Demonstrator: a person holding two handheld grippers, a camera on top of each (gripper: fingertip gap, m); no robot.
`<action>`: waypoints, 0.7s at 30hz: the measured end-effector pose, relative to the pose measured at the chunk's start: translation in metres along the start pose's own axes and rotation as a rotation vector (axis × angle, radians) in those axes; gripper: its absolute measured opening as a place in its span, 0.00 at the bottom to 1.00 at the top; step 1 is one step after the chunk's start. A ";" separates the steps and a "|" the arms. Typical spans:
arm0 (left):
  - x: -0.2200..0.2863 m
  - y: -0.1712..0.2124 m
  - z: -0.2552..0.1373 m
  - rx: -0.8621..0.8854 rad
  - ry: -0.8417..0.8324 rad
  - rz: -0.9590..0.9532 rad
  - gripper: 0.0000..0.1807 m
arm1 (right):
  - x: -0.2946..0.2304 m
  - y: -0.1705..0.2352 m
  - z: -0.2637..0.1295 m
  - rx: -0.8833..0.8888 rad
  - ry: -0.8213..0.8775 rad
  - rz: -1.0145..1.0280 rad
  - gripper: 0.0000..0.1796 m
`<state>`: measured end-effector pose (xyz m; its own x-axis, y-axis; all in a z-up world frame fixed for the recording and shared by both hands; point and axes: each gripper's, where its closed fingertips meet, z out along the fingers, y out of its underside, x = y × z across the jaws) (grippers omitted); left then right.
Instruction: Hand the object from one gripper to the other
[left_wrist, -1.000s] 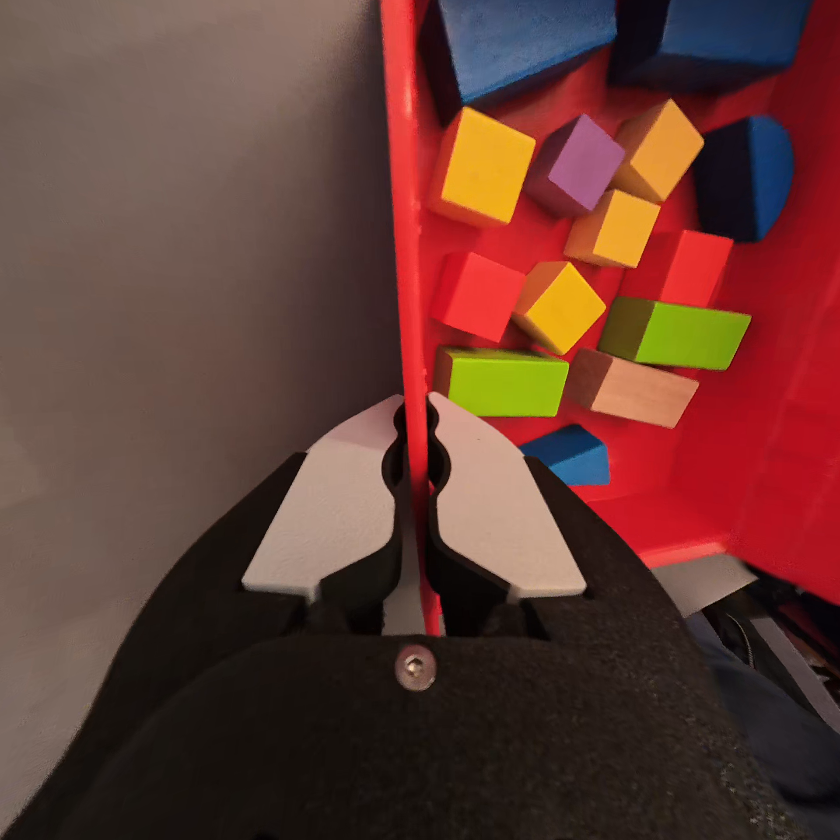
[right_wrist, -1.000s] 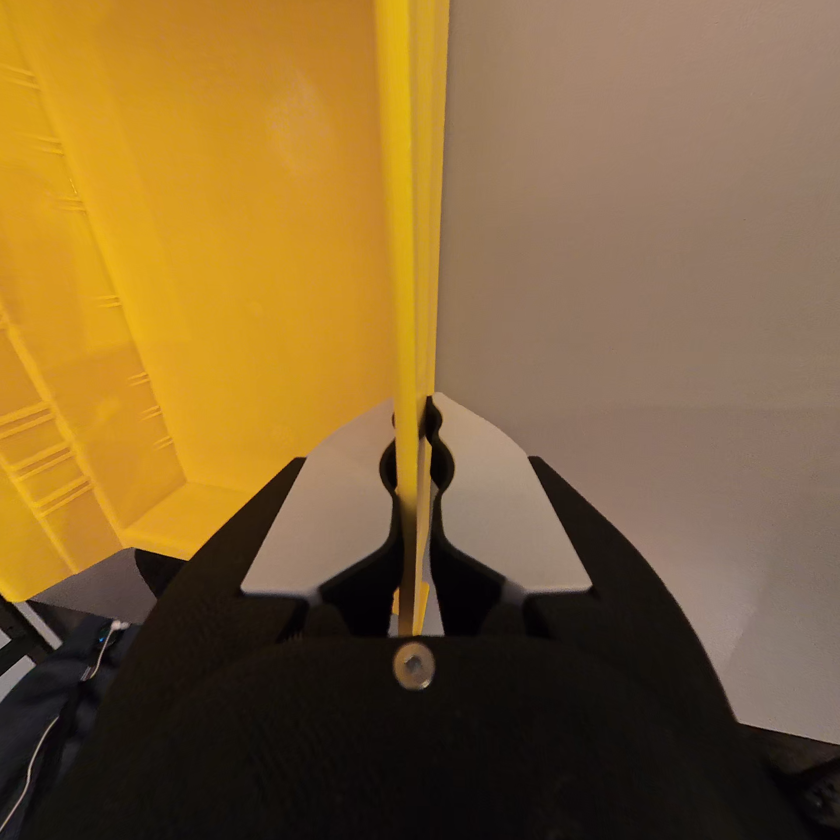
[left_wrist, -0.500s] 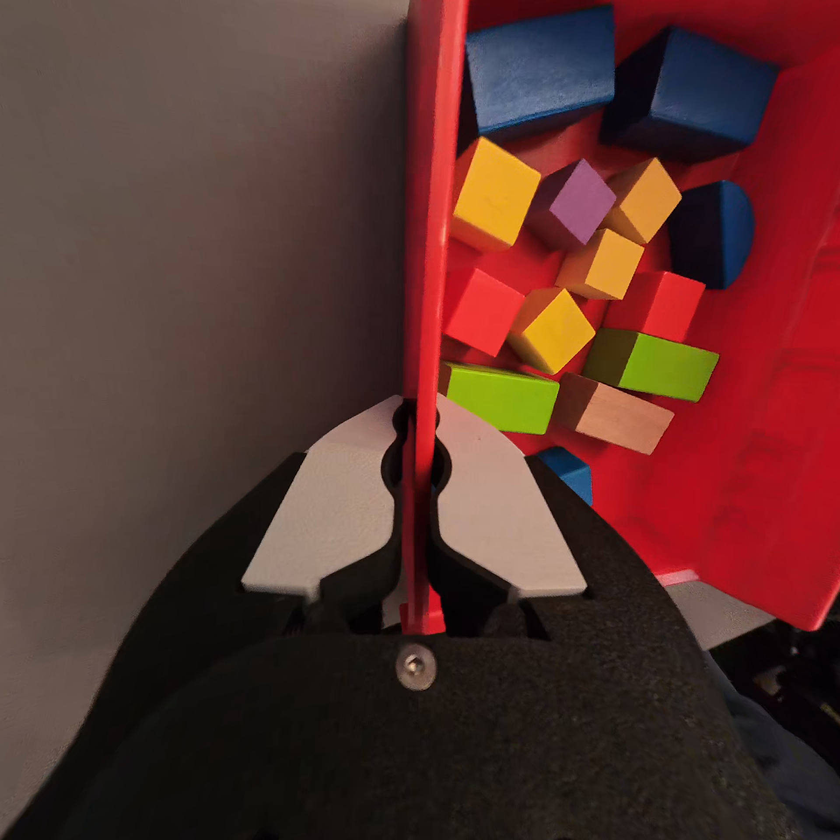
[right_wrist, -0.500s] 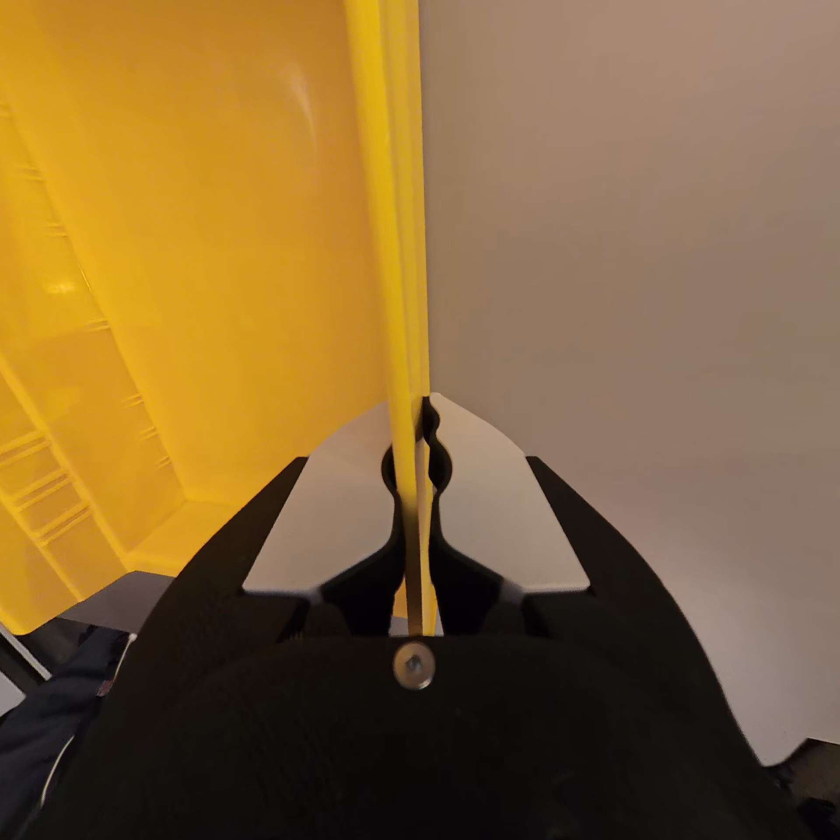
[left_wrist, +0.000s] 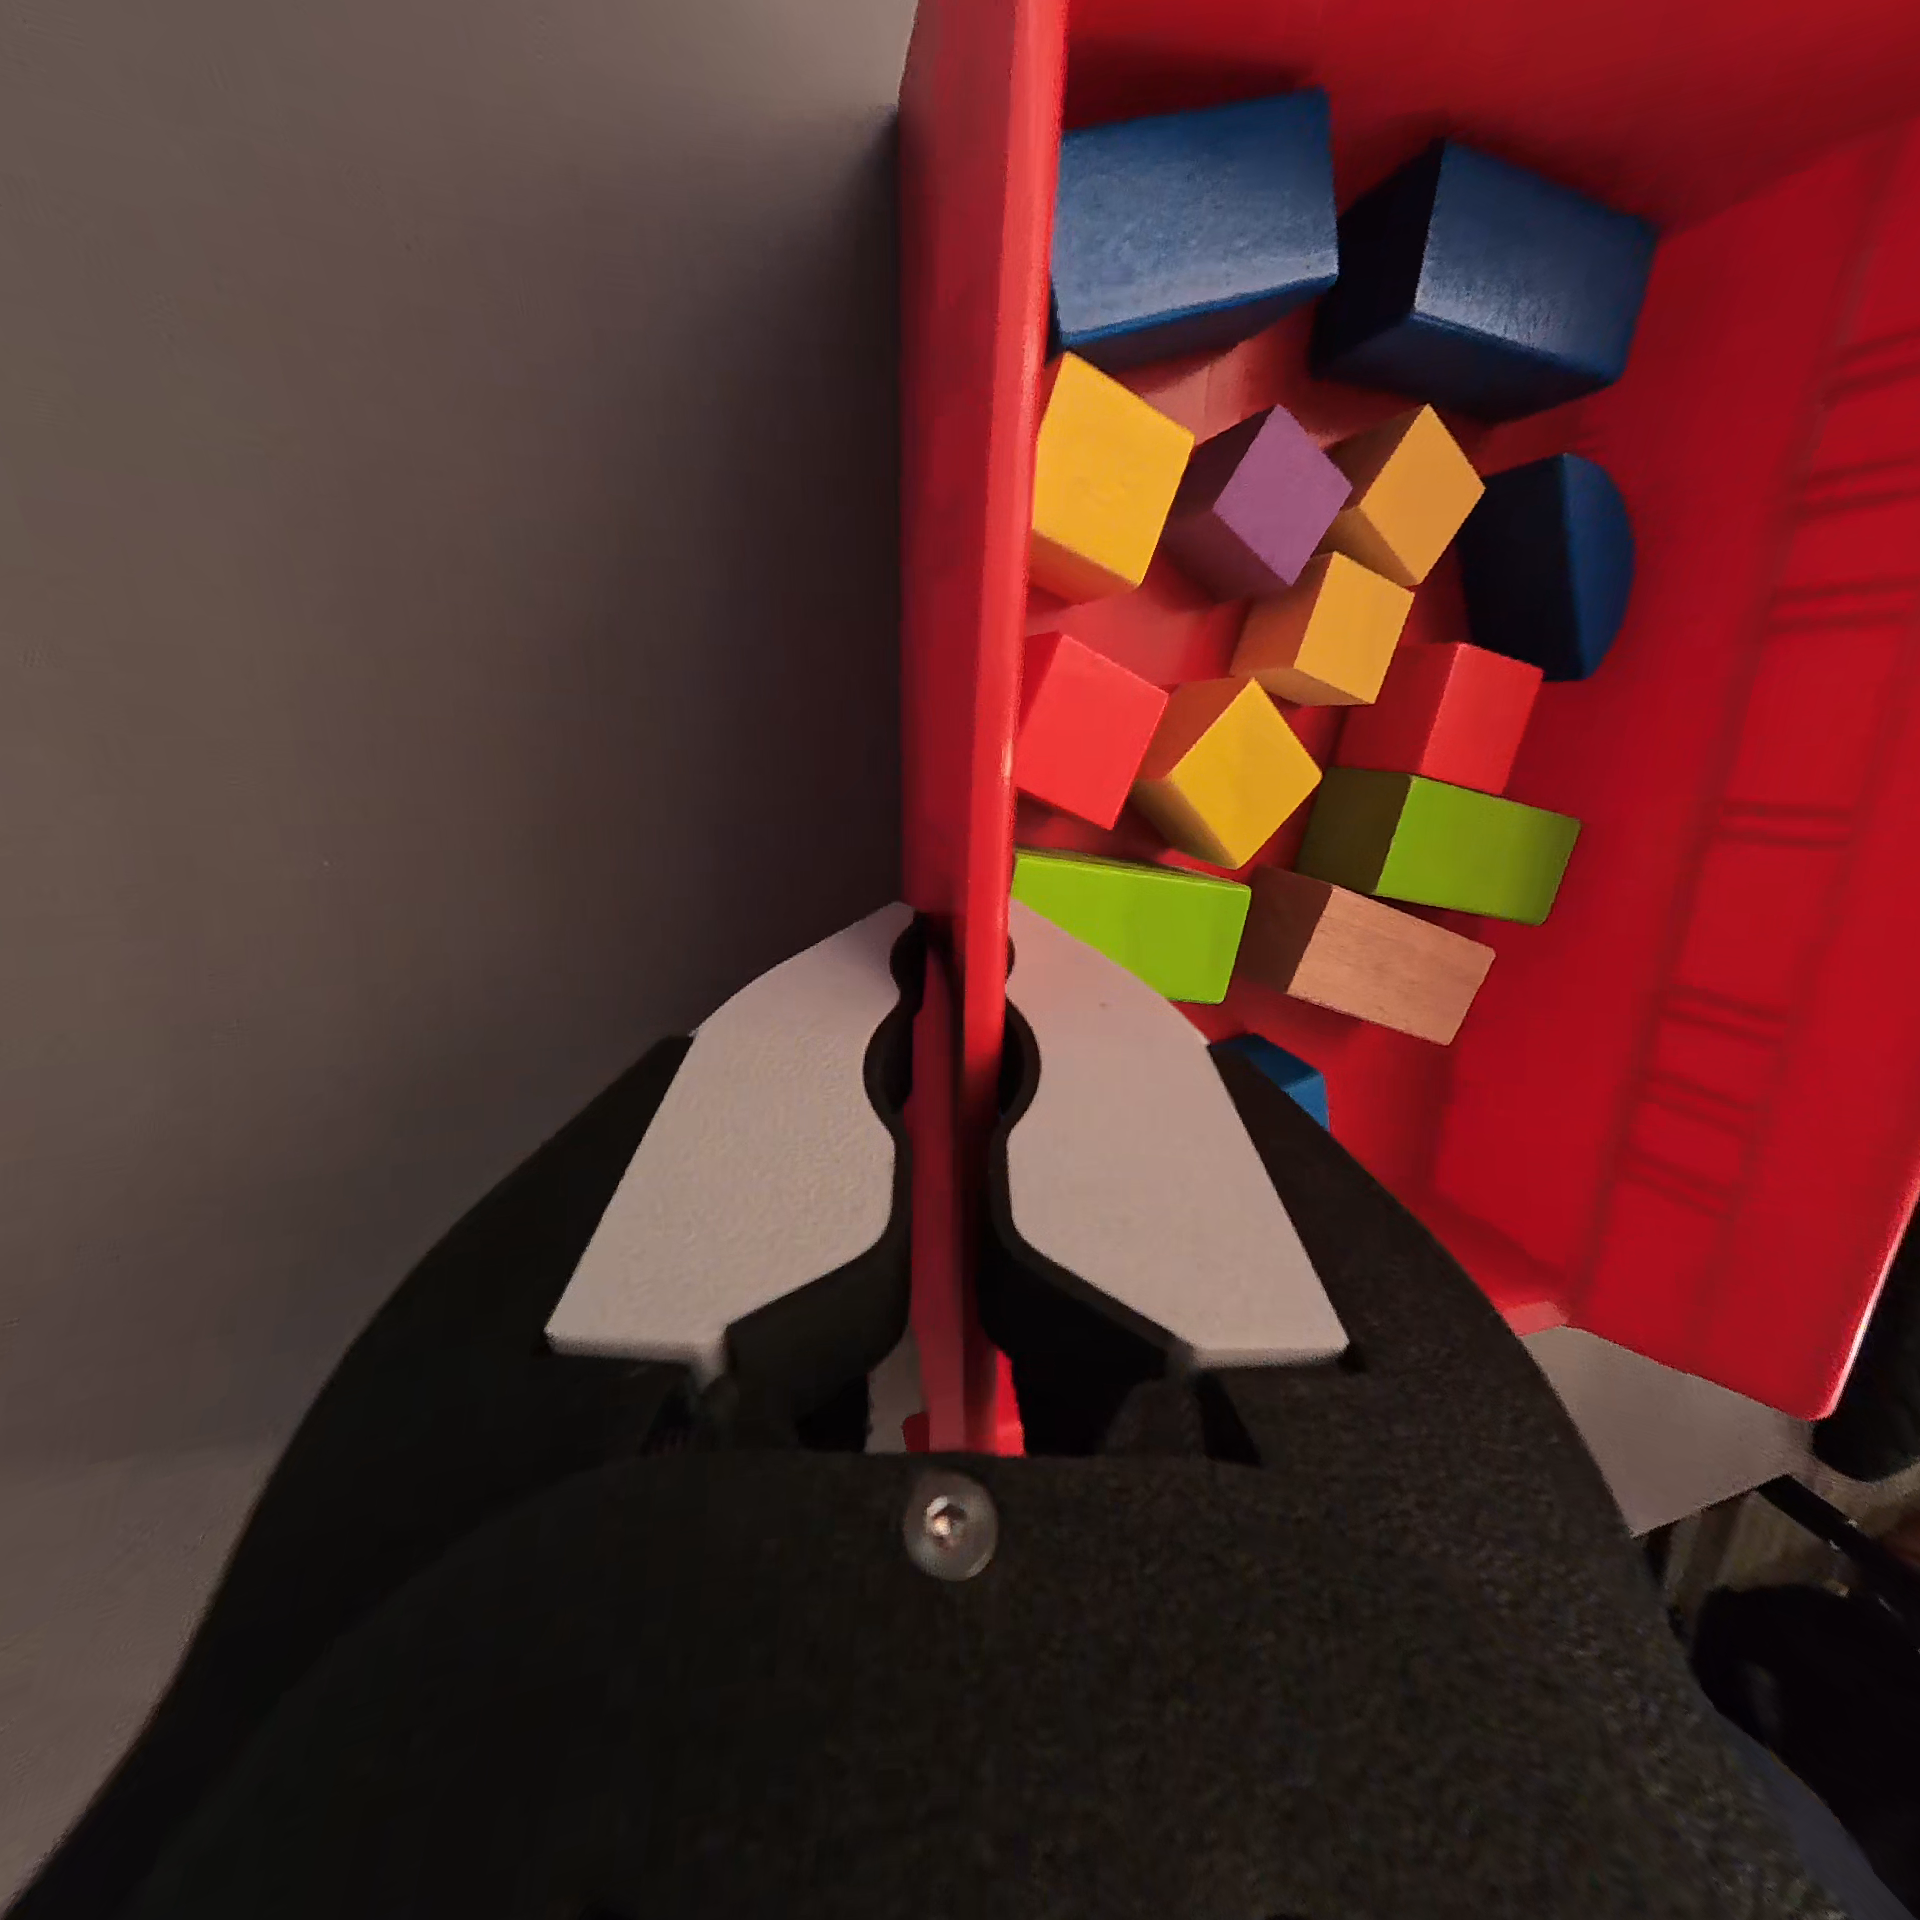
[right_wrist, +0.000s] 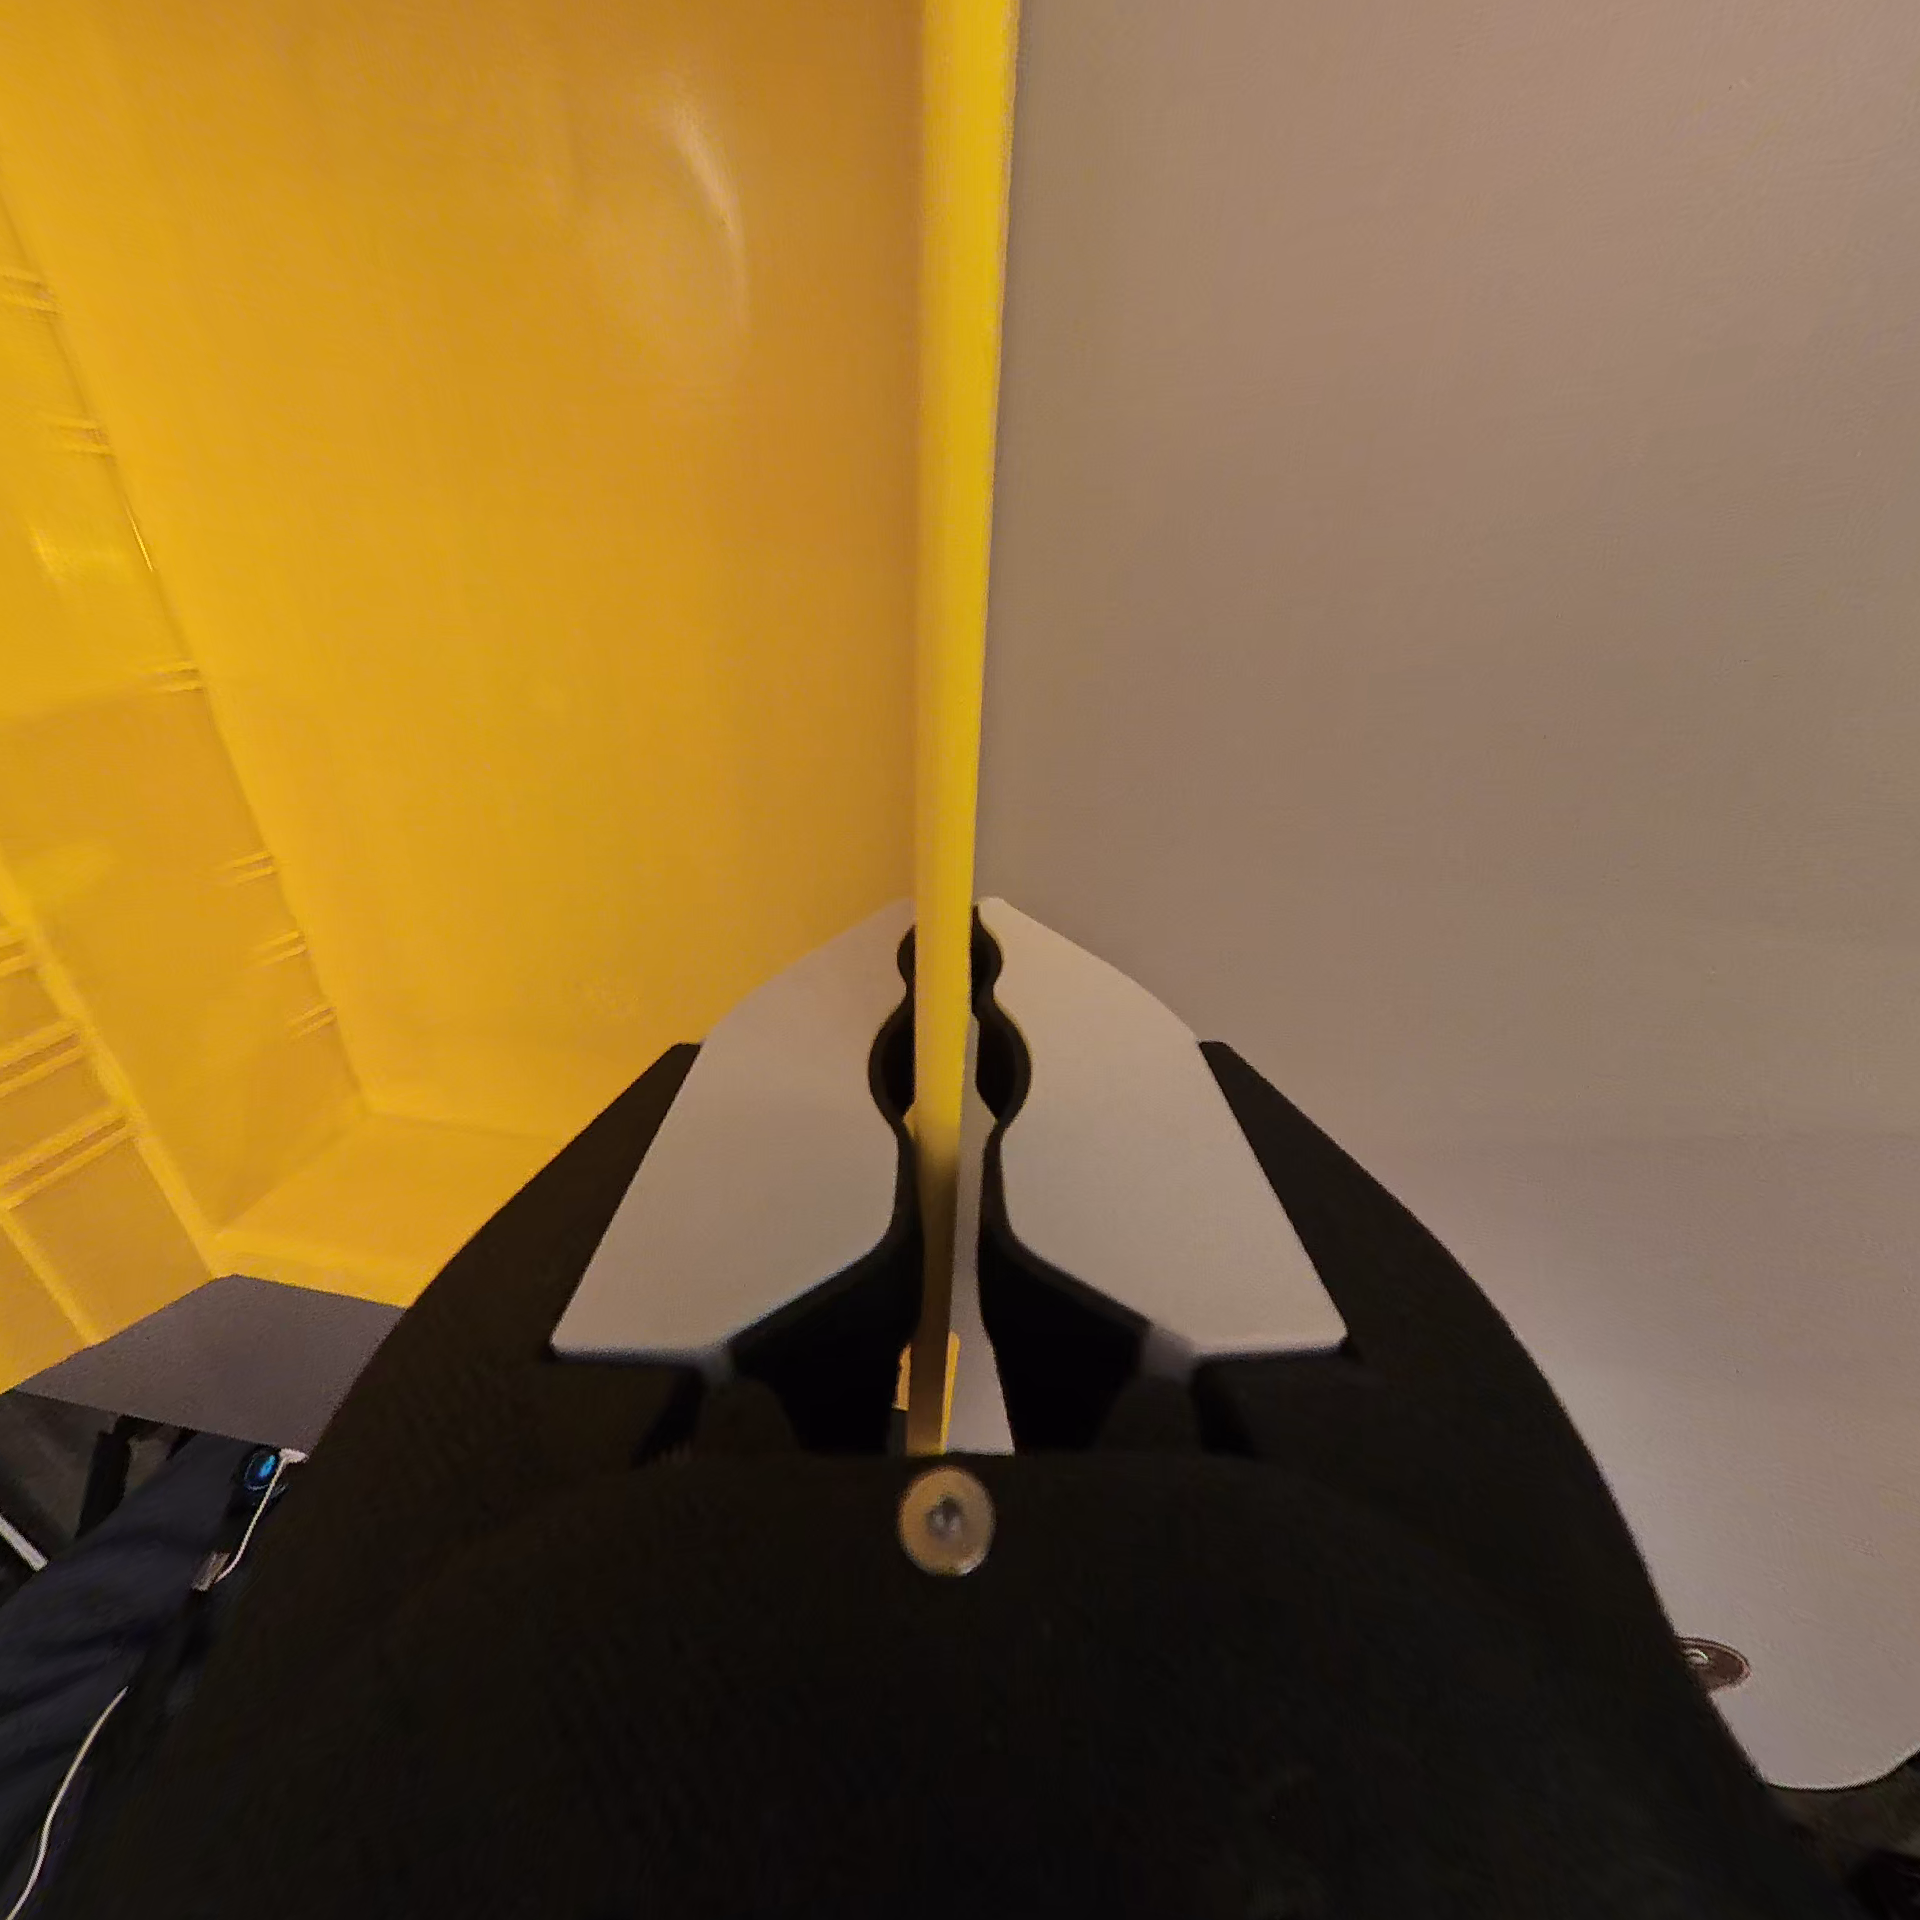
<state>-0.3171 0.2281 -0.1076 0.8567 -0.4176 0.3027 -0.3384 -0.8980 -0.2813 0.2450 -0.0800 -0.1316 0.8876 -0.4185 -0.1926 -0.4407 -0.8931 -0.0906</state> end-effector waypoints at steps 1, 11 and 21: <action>-0.002 0.000 -0.001 0.006 0.005 -0.006 0.04 | 0.000 0.001 0.000 0.002 -0.006 0.003 0.04; -0.005 0.000 -0.001 0.028 -0.070 0.030 0.03 | 0.018 0.005 -0.004 0.000 -0.005 0.045 0.03; -0.017 -0.001 -0.005 0.057 -0.025 -0.015 0.04 | 0.024 0.000 -0.004 0.010 -0.007 0.070 0.03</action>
<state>-0.3330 0.2352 -0.1082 0.8712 -0.3998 0.2848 -0.3031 -0.8945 -0.3287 0.2670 -0.0913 -0.1319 0.8534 -0.4791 -0.2053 -0.5035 -0.8596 -0.0868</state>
